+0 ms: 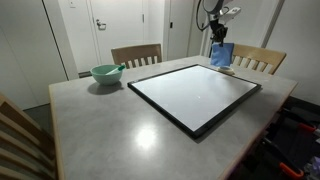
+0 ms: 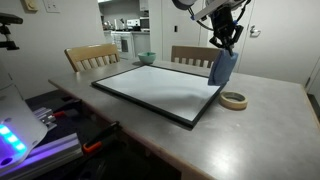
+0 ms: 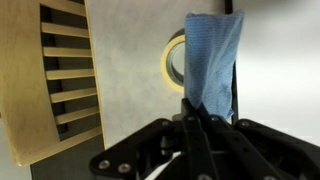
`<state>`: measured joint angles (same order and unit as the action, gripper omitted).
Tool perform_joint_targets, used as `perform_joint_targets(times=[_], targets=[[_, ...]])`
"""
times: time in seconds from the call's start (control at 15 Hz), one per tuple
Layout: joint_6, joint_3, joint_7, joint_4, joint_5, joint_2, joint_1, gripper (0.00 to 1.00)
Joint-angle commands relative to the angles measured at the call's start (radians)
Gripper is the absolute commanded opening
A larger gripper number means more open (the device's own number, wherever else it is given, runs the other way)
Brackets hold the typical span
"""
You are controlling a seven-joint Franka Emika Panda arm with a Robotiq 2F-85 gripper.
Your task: Use the blue cloth to wipe the board
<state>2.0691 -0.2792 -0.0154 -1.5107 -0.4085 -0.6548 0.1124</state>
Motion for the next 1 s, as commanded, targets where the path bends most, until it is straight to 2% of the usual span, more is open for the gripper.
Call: perform_joint_targets(times=[0.0, 0.2, 0.4, 0.67, 0.93], targets=[[-0.030, -0.010, 0.033, -0.086, -0.130, 0.016, -0.052, 0.01], [-0.004, 0.019, 0.069, -0.164, -0.198, -0.010, -0.078, 0.01], [0.042, 0.070, 0.086, -0.232, -0.168, -0.025, -0.077, 0.01], [0.168, 0.116, 0.083, -0.334, -0.090, -0.012, -0.048, 0.01], [0.290, 0.139, 0.086, -0.414, 0.062, 0.014, -0.016, 0.01]])
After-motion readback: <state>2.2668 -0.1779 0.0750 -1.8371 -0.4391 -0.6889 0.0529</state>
